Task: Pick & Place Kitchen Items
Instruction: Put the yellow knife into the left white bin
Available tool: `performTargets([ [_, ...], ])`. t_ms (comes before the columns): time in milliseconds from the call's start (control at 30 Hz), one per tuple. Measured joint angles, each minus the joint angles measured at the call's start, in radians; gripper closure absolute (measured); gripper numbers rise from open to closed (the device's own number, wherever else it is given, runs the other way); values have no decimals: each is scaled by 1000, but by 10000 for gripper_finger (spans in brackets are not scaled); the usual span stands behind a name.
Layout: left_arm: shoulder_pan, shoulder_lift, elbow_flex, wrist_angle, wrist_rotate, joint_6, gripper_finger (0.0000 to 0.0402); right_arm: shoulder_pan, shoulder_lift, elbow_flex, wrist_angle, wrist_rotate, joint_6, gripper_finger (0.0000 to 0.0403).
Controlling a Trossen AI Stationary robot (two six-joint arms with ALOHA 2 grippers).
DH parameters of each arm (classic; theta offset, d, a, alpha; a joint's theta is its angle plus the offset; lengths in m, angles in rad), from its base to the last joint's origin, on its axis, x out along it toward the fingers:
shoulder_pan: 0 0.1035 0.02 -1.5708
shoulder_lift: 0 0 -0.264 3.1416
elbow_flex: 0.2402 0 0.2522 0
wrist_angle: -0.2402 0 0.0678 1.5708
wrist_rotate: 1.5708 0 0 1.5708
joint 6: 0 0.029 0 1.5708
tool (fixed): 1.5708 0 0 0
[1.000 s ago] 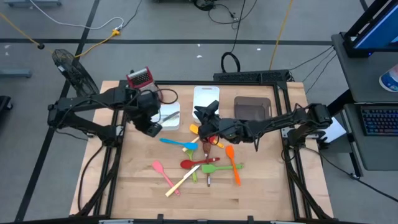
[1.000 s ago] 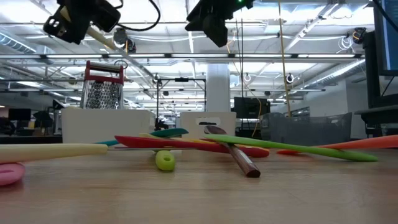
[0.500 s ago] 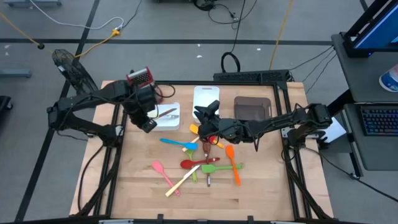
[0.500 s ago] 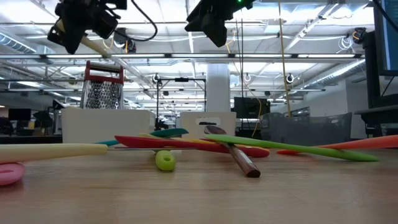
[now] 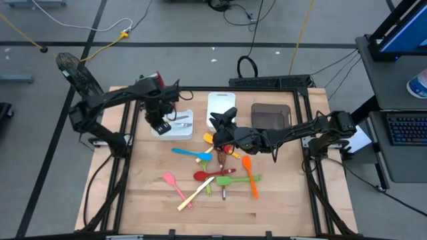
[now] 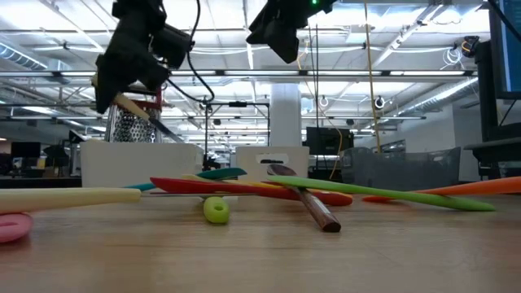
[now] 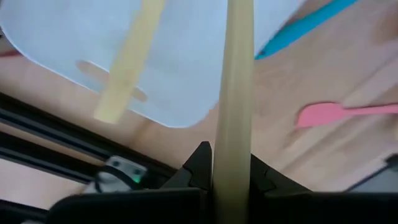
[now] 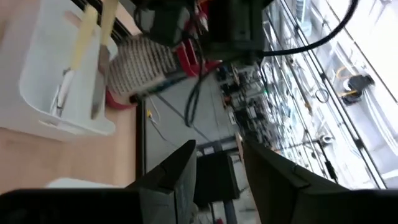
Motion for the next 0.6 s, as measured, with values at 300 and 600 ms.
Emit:
performTargets([
  [300, 69, 42, 0, 0, -76, 152, 374, 0, 0, 0, -1, 42, -7, 273],
  [600, 109, 41, 0, 0, -63, 205, 374, 0, 0, 0, -1, 41, -7, 273],
])
